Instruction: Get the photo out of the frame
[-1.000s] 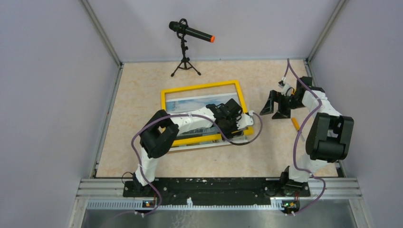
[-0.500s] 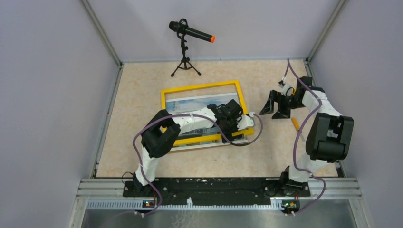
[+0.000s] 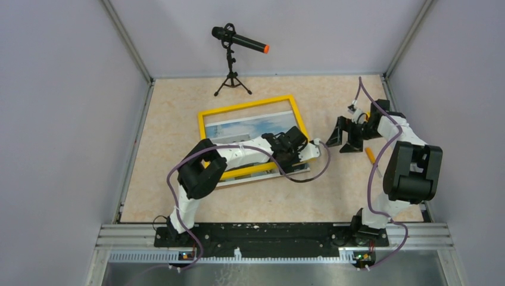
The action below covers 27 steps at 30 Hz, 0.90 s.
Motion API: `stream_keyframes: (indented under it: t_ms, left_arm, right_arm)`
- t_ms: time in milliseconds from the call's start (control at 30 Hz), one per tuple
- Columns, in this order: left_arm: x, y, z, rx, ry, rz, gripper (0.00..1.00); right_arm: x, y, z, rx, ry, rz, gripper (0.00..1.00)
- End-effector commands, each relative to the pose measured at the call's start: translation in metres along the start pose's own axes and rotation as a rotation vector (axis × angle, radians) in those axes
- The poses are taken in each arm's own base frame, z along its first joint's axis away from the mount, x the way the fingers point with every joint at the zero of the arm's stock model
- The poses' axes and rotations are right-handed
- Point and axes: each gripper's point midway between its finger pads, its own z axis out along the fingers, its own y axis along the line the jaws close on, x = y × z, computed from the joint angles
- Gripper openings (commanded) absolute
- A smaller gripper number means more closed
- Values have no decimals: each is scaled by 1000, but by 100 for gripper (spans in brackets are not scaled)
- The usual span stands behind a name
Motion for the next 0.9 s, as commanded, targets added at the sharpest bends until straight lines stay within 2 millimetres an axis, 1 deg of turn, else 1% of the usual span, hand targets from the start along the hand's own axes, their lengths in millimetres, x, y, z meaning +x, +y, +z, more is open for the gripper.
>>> stream_keyframes:
  t_ms: [0, 67, 167, 300, 367, 400, 467, 533, 600, 700, 800, 867]
  left_arm:
    - [6, 36, -1, -123, 15, -17, 77]
    - [3, 37, -3, -121, -3, -16, 73]
    - [2, 41, -3, -130, -9, -17, 69]
    - [3, 46, -4, -134, -13, -39, 69]
    - [-5, 37, -9, -70, -51, -41, 79]
    - [-11, 26, -12, -15, -86, -21, 84]
    - [-19, 12, -18, 35, -129, 15, 92]
    - [-22, 3, -18, 51, -141, 33, 97]
    - [-17, 1, -12, 45, -116, 28, 99]
    - [-8, 6, 1, 11, -64, 5, 99]
    - [-3, 25, 8, -92, -22, -21, 98]
    - [-2, 35, 10, -142, -13, -31, 95]
  right_arm:
    - [-4, 5, -8, -3, -49, -18, 89]
    - [-1, 4, -7, -5, -46, -17, 89]
    - [5, 6, -4, -22, -40, -4, 88]
    - [14, 7, 1, -46, -32, 14, 87]
    - [18, 8, 3, -58, -31, 24, 86]
    - [19, 9, 4, -70, -31, 24, 85]
    - [22, 11, 7, -82, -28, 29, 83]
    - [22, 13, 8, -94, -29, 30, 82]
    - [25, 15, 10, -108, -24, 35, 81]
    - [27, 16, 11, -110, -20, 34, 79]
    - [28, 15, 13, -107, -15, 37, 77]
    - [28, 15, 13, -106, -12, 37, 75]
